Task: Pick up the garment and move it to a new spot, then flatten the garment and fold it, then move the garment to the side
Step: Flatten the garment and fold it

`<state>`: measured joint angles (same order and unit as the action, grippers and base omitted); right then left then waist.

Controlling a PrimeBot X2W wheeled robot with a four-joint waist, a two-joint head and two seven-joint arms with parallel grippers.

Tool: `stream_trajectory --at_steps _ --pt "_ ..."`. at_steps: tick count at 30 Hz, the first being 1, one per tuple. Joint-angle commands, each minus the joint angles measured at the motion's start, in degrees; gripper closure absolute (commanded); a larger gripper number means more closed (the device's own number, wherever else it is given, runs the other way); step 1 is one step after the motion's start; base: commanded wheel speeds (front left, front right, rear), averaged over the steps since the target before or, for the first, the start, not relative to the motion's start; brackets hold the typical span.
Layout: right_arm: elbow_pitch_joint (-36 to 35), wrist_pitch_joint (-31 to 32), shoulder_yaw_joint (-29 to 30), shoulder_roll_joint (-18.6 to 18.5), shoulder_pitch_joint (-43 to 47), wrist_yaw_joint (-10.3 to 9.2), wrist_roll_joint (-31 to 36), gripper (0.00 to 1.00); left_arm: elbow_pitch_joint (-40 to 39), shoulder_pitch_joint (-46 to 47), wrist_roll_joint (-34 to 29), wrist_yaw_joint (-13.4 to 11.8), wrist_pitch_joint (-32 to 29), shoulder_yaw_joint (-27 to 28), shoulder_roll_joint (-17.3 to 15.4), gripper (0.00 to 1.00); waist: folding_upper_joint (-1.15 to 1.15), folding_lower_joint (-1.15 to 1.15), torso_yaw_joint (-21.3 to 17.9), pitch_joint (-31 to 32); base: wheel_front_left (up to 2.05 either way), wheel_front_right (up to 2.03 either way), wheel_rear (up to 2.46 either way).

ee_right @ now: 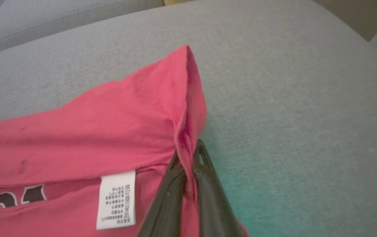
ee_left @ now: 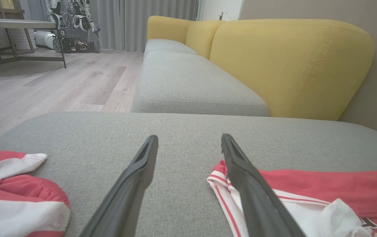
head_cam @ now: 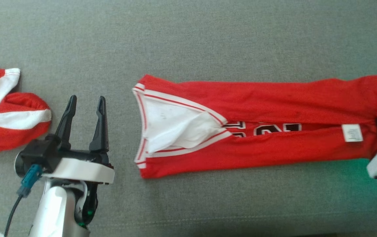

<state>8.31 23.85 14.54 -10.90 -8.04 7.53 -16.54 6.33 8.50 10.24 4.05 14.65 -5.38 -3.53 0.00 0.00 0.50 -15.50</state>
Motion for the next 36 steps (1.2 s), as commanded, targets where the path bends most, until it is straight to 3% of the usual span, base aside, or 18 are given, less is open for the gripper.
stream_trajectory --at_steps 1,8,13,18,25,36 --pt "-2.2 -0.6 -0.2 -1.7 -0.4 -0.04 0.4 1.00 -1.4 0.9 -0.3 0.2 0.3 1.8 -0.4 0.00 0.00 0.00 0.1 0.2 0.00 0.00 0.00" --pt "-8.3 -0.2 -4.4 -2.2 -1.3 -0.04 -0.5 1.00 -1.0 -0.5 -0.2 0.2 0.3 2.4 0.0 0.00 0.00 0.00 -0.1 2.7 0.00 0.00 0.00" --pt "-16.3 2.4 -12.2 -1.5 -3.4 -0.04 -1.4 1.00 -0.7 -1.0 -0.2 0.3 0.3 2.2 0.2 0.00 0.00 0.00 -0.2 4.3 0.00 0.00 0.00" --pt "-18.6 5.1 -23.5 1.2 -6.2 -0.04 -3.7 1.00 -0.2 -1.1 0.1 0.5 0.3 1.4 0.3 0.00 0.00 0.00 0.7 5.3 0.00 0.00 0.00" --pt "-10.8 1.8 -36.4 7.1 -10.3 -0.04 -9.6 1.00 0.5 -0.1 0.3 0.4 0.3 -0.1 0.5 0.00 0.00 0.00 3.7 4.5 0.00 0.00 0.00" --pt "6.2 -11.1 -50.5 8.0 -16.7 -0.04 -23.2 1.00 0.8 2.0 1.1 0.2 0.3 -1.9 0.6 0.00 0.00 0.00 8.5 1.3 0.00 0.00 0.00"
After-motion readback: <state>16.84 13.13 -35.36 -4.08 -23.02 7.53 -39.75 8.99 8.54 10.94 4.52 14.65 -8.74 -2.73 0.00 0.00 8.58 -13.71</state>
